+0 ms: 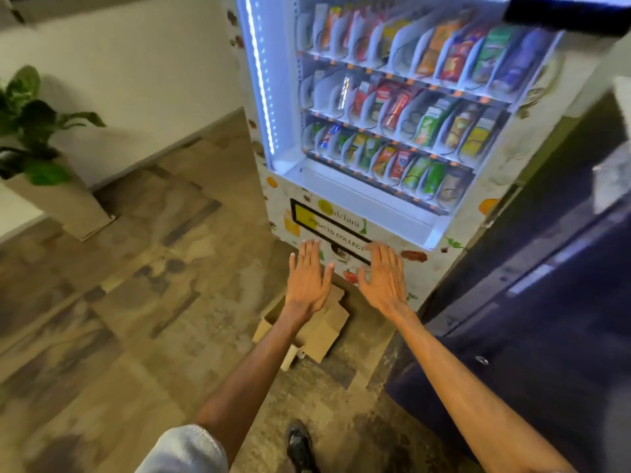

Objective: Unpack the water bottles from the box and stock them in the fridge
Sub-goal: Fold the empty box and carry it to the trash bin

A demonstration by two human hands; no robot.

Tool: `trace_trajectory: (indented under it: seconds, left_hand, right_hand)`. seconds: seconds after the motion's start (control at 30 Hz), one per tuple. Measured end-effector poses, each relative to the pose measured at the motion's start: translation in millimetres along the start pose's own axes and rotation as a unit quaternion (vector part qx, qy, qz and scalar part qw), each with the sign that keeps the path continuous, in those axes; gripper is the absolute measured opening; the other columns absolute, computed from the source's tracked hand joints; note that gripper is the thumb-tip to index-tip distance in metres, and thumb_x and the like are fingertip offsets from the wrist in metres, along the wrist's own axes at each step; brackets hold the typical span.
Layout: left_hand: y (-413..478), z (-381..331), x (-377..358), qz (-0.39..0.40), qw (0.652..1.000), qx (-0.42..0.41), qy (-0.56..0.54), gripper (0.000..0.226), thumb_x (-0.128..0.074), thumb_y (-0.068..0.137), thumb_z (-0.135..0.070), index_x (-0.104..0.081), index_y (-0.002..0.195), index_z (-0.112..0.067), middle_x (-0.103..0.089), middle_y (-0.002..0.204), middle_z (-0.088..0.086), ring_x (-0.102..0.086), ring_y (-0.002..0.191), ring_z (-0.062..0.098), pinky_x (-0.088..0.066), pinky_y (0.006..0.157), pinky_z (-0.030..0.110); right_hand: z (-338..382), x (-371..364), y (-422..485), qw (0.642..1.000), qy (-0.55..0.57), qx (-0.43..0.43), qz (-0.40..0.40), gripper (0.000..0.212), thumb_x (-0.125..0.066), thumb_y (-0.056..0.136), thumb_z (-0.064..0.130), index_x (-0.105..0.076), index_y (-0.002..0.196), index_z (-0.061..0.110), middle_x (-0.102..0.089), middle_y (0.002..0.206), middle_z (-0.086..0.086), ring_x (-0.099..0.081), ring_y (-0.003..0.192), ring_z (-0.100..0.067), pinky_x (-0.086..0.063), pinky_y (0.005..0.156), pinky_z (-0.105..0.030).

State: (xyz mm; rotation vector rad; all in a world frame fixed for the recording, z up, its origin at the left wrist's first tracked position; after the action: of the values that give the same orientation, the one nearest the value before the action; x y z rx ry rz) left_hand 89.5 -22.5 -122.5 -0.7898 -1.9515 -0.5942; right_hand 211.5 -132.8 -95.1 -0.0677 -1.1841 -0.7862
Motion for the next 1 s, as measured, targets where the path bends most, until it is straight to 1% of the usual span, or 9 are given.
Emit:
trace_trajectory:
  seconds: [0.1,0.3,0.4,0.5,0.6,0.77,0.87,1.0]
  left_hand:
    - [12.7,50.7,-16.3,0.031,0.999,0.022,0.006,0.064,-0.024,0.103,-0.045,-0.012,0.154,-0.008,-0.008,0.162,0.008,0.001,0.150,0.019,-0.003,0.122,0.045]
    - [11.6,133.7,-61.1,0.095,0.993,0.061,0.035,0.063,-0.025,0.103,-0.044,-0.014,0.154,-0.009,-0.011,0.162,0.007,0.000,0.150,0.018,-0.003,0.122,0.042]
    - [12.6,164.0,-90.3,0.122,0.988,0.079,0.054,0.063,-0.024,0.103,-0.044,-0.014,0.154,-0.009,-0.012,0.162,0.007,-0.001,0.150,0.018,-0.004,0.122,0.041]
    - [13.7,191.8,-125.1,0.149,0.981,0.104,0.067,0.063,-0.023,0.103,-0.043,-0.013,0.154,-0.008,-0.011,0.162,0.007,-0.001,0.150,0.018,-0.004,0.122,0.041]
    - [16.1,218.3,-168.5,0.174,0.974,0.125,0.072,0.064,-0.023,0.103,-0.044,-0.012,0.154,-0.007,-0.009,0.162,0.008,0.000,0.150,0.019,-0.002,0.122,0.041]
    - [19.2,265.8,-254.0,0.215,0.960,0.162,0.080,0.065,-0.024,0.102,-0.045,-0.011,0.154,-0.007,-0.007,0.163,0.009,0.002,0.150,0.020,-0.004,0.122,0.042]
    - [6.4,299.4,-312.5,0.255,0.944,0.190,0.089,0.071,-0.023,0.101,-0.050,-0.005,0.155,-0.006,-0.002,0.163,0.009,0.005,0.150,0.020,-0.002,0.121,0.044]
    - [-16.7,341.5,-384.7,0.319,0.917,0.204,0.127,0.078,-0.023,0.099,-0.055,0.004,0.154,-0.006,0.006,0.162,0.010,0.012,0.149,0.021,0.000,0.121,0.046]
  right_hand:
    - [8.3,-56.5,15.7,0.999,-0.011,-0.006,0.049,0.042,-0.062,0.080,0.028,-0.051,0.120,0.016,-0.055,0.120,-0.004,-0.050,0.115,-0.023,-0.043,0.094,-0.044]
    - [21.9,-154.5,20.6,0.991,-0.024,0.018,0.131,0.044,-0.059,0.083,0.031,-0.050,0.123,0.017,-0.053,0.124,-0.004,-0.047,0.121,-0.022,-0.038,0.099,-0.043]
    - [14.7,-199.5,19.7,0.985,-0.028,0.019,0.172,0.047,-0.059,0.082,0.034,-0.050,0.124,0.017,-0.052,0.126,-0.005,-0.046,0.123,-0.022,-0.039,0.098,-0.044]
    - [0.7,-246.3,16.3,0.975,-0.028,0.024,0.218,0.048,-0.058,0.082,0.036,-0.048,0.126,0.019,-0.051,0.127,-0.003,-0.045,0.123,-0.020,-0.039,0.100,-0.044]
    - [-20.6,-295.8,13.0,0.968,-0.022,0.024,0.250,0.050,-0.058,0.083,0.038,-0.047,0.128,0.019,-0.050,0.129,-0.002,-0.044,0.124,-0.020,-0.037,0.102,-0.043]
    - [-61.2,-384.2,2.7,0.956,-0.022,0.041,0.290,0.055,-0.058,0.082,0.038,-0.045,0.131,0.017,-0.050,0.130,-0.004,-0.044,0.124,-0.022,-0.036,0.103,-0.044]
    - [-86.7,-444.5,-11.9,0.943,-0.020,0.043,0.329,0.057,-0.058,0.082,0.038,-0.045,0.133,0.016,-0.048,0.134,-0.004,-0.043,0.126,-0.023,-0.035,0.101,-0.044]
    - [-113.9,-522.1,-38.9,0.927,-0.018,0.059,0.371,0.059,-0.060,0.081,0.039,-0.045,0.134,0.016,-0.047,0.135,-0.005,-0.041,0.128,-0.023,-0.033,0.102,-0.044]
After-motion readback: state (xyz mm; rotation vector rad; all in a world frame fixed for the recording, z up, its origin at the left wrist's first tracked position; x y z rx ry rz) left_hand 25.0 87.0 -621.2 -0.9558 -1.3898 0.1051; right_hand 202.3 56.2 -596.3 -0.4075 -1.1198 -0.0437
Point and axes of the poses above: each hand's wrist, its own y-axis towards the middle knuckle, its own x-axis out of the back of the hand, z = x × y, the point moved 9 cm from there along y, towards the middle knuckle
